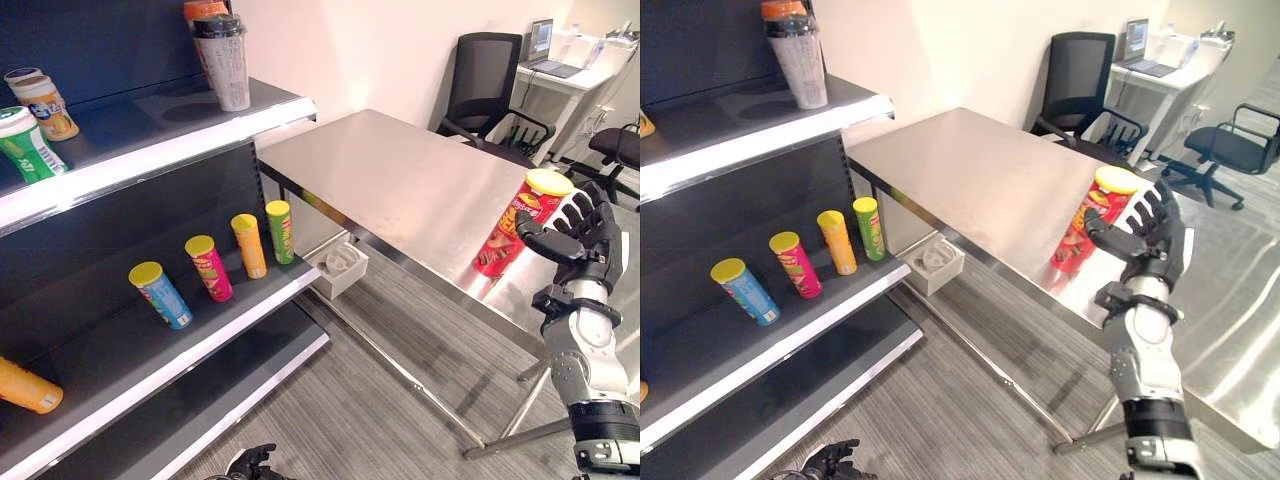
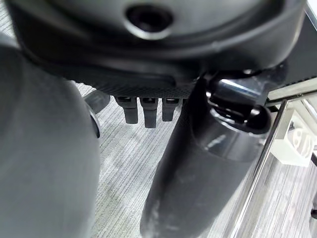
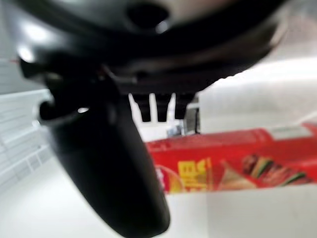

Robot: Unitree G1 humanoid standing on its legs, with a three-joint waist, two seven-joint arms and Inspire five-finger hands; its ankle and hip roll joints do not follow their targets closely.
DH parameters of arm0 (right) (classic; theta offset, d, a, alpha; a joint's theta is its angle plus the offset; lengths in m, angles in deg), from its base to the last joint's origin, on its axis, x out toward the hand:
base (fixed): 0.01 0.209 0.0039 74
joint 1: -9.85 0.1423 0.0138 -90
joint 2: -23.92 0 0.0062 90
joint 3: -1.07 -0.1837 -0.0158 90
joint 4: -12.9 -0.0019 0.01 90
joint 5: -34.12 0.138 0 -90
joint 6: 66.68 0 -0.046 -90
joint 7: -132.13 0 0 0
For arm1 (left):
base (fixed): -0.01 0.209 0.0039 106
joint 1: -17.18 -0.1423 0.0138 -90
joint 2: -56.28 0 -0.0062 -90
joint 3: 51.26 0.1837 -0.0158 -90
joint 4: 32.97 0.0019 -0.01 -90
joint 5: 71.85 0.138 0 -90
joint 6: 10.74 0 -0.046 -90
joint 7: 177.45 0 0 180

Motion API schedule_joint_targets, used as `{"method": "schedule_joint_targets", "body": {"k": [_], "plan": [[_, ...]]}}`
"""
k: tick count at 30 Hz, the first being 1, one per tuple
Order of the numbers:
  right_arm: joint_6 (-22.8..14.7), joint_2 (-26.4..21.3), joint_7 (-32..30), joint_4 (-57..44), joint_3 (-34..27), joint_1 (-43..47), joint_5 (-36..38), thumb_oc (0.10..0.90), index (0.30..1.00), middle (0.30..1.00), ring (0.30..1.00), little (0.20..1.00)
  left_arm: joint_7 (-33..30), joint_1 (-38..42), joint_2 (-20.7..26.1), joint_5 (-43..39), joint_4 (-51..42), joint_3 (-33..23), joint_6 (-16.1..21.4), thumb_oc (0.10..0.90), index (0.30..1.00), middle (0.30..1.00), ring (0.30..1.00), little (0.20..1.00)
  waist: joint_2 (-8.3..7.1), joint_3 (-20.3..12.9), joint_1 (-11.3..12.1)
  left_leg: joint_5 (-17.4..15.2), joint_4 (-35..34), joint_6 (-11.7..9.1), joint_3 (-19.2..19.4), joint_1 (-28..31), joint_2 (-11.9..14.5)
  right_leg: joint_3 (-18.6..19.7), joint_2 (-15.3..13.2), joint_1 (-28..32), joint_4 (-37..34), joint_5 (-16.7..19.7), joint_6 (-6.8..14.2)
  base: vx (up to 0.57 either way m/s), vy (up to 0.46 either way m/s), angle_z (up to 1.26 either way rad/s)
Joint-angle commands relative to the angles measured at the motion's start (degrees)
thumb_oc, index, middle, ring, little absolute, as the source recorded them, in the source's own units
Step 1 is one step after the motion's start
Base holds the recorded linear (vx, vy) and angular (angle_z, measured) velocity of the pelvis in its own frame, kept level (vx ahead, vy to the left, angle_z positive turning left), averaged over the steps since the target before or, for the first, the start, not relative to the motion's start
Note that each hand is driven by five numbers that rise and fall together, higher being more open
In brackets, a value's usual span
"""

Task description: Put the goods on the table back onto the shelves and tidy them up.

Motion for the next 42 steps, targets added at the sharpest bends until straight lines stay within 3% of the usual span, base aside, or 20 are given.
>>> {"method": "schedule_joint_targets", "body": {"k": [1,24,25,26,27,35,39,42], "plan": [[-6.67,-5.25,2.68,-0.12,-2.83,8.76,2.23,0.800,0.900,0.900,0.900,0.900,0.14,-2.74,1.86,-0.76,2.89,2.07,-0.54,0.800,0.900,0.900,0.900,0.900,0.33,-0.39,2.57,-3.01,0.73,-3.86,4.91,10.15,5.54,2.54,6.86,-2.41,2.93,-6.33,-7.08,0.00,0.000,0.00],[-3.75,-10.36,4.84,16.28,3.84,21.19,5.15,0.800,0.900,0.900,0.900,0.900,-0.06,-3.68,3.13,-5.50,2.44,0.98,-0.07,0.800,0.900,0.900,0.900,0.900,-0.57,-0.82,4.99,-1.44,0.63,-4.24,3.01,9.45,5.61,1.23,7.10,-1.29,2.12,-5.92,-7.27,0.00,-0.001,0.03],[-3.52,-10.58,5.00,17.12,4.33,21.94,5.28,0.593,0.589,0.589,0.589,0.589,-0.09,-3.70,3.16,-5.70,2.49,0.99,-0.08,0.800,0.900,0.900,0.900,0.900,-0.58,-0.81,5.12,-1.25,0.63,-4.30,2.90,9.41,5.62,1.17,7.08,-1.26,2.10,-5.90,-7.28,0.00,0.000,0.00],[-3.16,-11.04,5.14,18.25,4.83,22.72,5.09,0.449,0.373,0.373,0.373,0.373,-0.06,-3.70,3.22,-5.84,2.56,1.04,-0.03,0.800,0.900,0.900,0.900,0.900,-0.61,-0.81,5.20,-1.19,0.63,-4.33,2.84,9.28,5.59,1.01,7.10,-1.21,2.06,-5.87,-7.28,0.00,0.000,0.00],[-2.80,-11.29,5.32,18.98,5.28,23.25,4.86,0.400,0.300,0.300,0.300,0.300,0.02,-3.71,3.25,-5.82,2.60,1.14,-0.03,0.800,0.900,0.900,0.900,0.900,-0.66,-0.78,5.29,-1.17,0.62,-4.35,2.80,9.23,5.57,0.97,7.14,-1.17,1.98,-5.86,-7.28,0.00,0.000,0.00],[-0.76,-12.97,6.49,22.78,8.46,25.54,2.23,0.400,0.300,0.300,0.300,0.300,0.42,-3.48,3.61,-5.64,2.54,1.32,-0.08,0.800,0.900,0.900,0.900,0.900,-0.79,-0.63,5.19,-0.84,0.58,-4.38,2.63,9.21,5.53,1.12,7.22,-1.20,1.79,-5.70,-7.25,0.00,-0.001,0.01],[-1.12,-12.94,5.92,21.02,8.41,24.98,0.27,0.400,0.300,0.300,0.300,0.300,0.30,-3.35,3.53,-5.45,2.61,1.07,-0.15,0.800,0.900,0.900,0.900,0.900,-0.61,-0.51,4.94,-1.01,0.57,-4.29,2.64,9.38,5.46,1.22,7.14,-1.08,1.78,-5.76,-7.25,0.00,0.000,0.00],[-2.22,-12.48,4.76,14.17,6.74,22.10,-2.60,0.400,0.300,0.300,0.300,0.300,-0.11,-2.99,3.24,-4.73,2.47,0.51,-0.16,0.800,0.900,0.900,0.900,0.900,-0.19,-0.26,4.37,-1.29,0.55,-4.19,2.73,9.61,5.25,1.56,7.07,-1.11,2.05,-6.02,-7.22,0.00,0.000,0.00]]}}
